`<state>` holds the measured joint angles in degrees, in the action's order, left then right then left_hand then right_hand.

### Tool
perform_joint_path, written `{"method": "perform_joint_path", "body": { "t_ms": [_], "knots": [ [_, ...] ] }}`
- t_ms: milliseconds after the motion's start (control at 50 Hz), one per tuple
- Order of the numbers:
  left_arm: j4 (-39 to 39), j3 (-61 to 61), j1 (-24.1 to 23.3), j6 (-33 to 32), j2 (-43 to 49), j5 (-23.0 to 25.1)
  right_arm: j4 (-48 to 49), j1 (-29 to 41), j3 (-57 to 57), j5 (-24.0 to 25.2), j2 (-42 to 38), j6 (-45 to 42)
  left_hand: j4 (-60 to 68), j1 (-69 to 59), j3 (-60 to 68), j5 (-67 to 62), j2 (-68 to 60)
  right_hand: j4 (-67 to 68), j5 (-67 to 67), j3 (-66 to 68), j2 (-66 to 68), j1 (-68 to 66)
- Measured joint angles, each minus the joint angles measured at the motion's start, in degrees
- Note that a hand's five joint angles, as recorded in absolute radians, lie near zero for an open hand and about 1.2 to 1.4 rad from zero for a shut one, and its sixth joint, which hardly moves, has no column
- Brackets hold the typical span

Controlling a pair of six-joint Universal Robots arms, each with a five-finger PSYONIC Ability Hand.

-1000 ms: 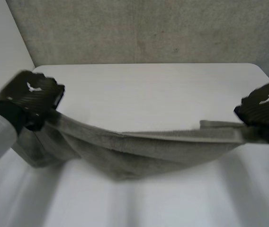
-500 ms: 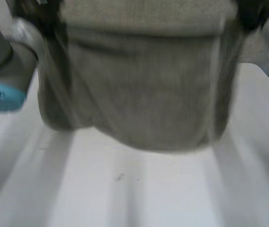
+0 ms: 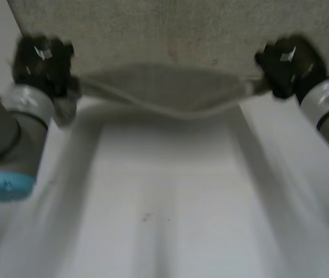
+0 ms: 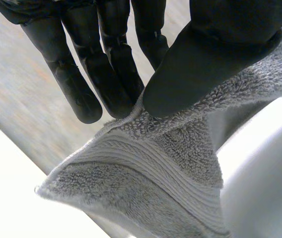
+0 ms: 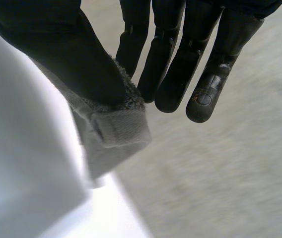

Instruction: Fold the towel.

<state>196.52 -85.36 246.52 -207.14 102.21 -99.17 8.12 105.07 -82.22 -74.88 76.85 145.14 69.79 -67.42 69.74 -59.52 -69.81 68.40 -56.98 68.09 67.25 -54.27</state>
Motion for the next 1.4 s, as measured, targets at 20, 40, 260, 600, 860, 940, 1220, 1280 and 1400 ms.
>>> {"method": "perform_joint_path", "body": {
  "t_ms": [20, 40, 260, 600, 860, 940, 1220, 1280, 1400],
  "knots": [
    [0.98, -2.01, -0.06, 0.01, 0.41, 0.14, 0.0, 0.01, -2.0, 0.54, -0.07, -0.12, 0.0, 0.0, 0.0, 0.0, 0.0, 0.0, 0.0, 0.03, 0.0, 0.0],
    [1.94, -3.87, -0.13, -0.02, 0.88, 0.28, 0.0, 0.01, -3.77, 1.05, -0.2, -0.29, 0.0, 0.0, 0.0, 0.0, 0.0, 0.0, 0.0, 0.04, 0.0, 0.0],
    [2.46, -17.34, -2.28, -1.55, 6.48, 0.84, -8.39, -0.69, -15.18, 2.19, -3.65, -9.94, 0.0, 0.0, 0.0, 0.0, 0.0, 0.0, 0.0, 0.04, 0.0, 0.0],
    [-28.32, -24.31, -8.51, -9.42, -12.22, 0.81, -49.88, -11.59, -18.2, -2.0, 12.58, -31.21, 0.0, 0.0, 0.0, 0.0, 0.0, 0.0, 0.0, 0.04, 0.0, 0.0],
    [-25.32, -18.48, -8.07, -15.96, -11.96, 6.87, -42.0, -12.91, -18.12, 2.24, 13.17, -28.78, 0.0, 0.0, 0.0, 0.0, 0.0, 0.0, 0.0, 0.04, 0.0, 0.0],
    [-22.2, -15.02, -7.03, -18.18, -4.6, 8.85, -35.83, -9.59, -15.36, 1.18, 6.4, -23.55, 0.0, 0.0, 0.0, 0.0, 0.0, 0.0, 0.0, 0.04, 0.0, 0.0],
    [-15.75, 3.49, -5.74, -19.27, 18.36, 9.42, -19.01, -1.41, -4.61, -8.79, -12.84, -15.96, 0.0, 0.0, 0.0, 0.0, 0.0, 0.0, 0.0, 0.04, 0.0, 0.0],
    [-13.63, 6.38, -5.75, -19.26, 20.48, 9.37, -16.21, -0.6, -3.36, -9.97, -14.99, -15.82, 0.0, 0.0, 0.0, 0.0, 0.0, 0.0, 0.0, 0.04, 0.0, 0.0],
    [-11.28, 11.56, -5.77, -19.73, 23.9, 9.38, -10.04, 0.3, -1.58, -11.84, -16.67, -15.74, 0.0, 0.0, 0.0, 0.0, 0.0, 0.0, 0.0, 0.04, 0.0, 0.0]
  ]
}}
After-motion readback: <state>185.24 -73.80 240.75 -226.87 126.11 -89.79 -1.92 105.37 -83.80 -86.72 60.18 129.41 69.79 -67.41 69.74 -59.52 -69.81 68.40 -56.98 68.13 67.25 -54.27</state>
